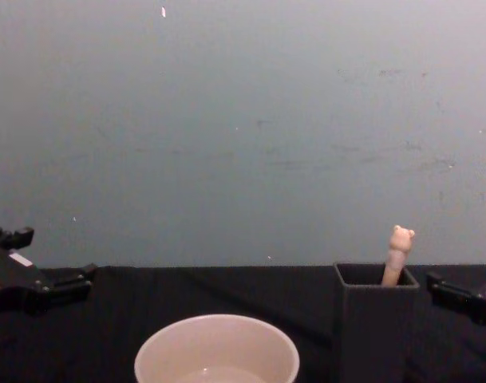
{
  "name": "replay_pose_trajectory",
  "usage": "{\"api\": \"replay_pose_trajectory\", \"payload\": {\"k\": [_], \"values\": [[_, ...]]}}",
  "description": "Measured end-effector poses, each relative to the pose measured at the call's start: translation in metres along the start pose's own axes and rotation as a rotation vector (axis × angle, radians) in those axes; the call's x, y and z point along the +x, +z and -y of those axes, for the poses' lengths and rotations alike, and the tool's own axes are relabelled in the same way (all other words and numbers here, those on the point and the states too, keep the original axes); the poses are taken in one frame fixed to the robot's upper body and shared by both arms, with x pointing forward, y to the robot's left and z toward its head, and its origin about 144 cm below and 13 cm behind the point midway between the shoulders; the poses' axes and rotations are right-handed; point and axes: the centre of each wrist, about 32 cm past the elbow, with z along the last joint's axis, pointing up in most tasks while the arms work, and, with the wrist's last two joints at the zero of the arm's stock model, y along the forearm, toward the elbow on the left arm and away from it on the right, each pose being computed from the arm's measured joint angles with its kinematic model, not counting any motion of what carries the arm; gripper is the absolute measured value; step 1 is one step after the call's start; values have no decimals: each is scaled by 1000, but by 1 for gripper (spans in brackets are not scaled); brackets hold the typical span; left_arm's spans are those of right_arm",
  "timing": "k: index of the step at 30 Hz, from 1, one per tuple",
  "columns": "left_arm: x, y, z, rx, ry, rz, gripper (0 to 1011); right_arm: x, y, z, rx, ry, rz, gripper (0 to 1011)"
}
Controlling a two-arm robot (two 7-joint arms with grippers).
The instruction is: Pick up the stirring spoon with one hand, stir inside the cup, then place it back in its original position.
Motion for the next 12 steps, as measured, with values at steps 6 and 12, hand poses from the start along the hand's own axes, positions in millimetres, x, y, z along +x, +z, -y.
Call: {"api": "replay_pose_trajectory", "payload": {"k": [6,12], "values": [[0,0,0,0,0,0,1001,0,0,0,0,0,0,1002],[0,0,0,0,0,0,1001,0,0,0,0,0,0,1002]]}}
